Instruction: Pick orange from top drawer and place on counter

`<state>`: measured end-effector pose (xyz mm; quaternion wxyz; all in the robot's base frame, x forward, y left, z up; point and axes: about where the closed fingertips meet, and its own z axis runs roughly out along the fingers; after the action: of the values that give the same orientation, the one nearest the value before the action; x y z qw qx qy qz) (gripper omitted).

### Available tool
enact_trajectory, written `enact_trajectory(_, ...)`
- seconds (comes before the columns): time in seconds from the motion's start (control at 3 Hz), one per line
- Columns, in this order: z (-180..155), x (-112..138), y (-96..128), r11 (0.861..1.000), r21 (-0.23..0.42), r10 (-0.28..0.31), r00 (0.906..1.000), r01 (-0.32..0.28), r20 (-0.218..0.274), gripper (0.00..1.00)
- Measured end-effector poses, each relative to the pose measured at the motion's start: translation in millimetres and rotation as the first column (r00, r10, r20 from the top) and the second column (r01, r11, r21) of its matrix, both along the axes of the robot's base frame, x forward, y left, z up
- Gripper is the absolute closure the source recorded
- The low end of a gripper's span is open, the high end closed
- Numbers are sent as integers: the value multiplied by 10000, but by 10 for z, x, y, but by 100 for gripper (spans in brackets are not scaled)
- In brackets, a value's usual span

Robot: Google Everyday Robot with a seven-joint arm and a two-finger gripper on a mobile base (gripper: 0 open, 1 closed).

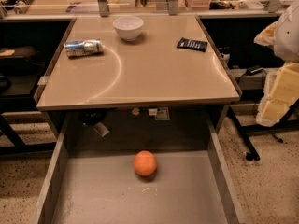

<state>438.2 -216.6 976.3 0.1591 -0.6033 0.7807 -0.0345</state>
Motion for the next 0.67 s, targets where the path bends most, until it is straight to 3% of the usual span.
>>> enact_trajectory(0.67,-133,-37,53,9997,168,203,9995,-199,-236,0)
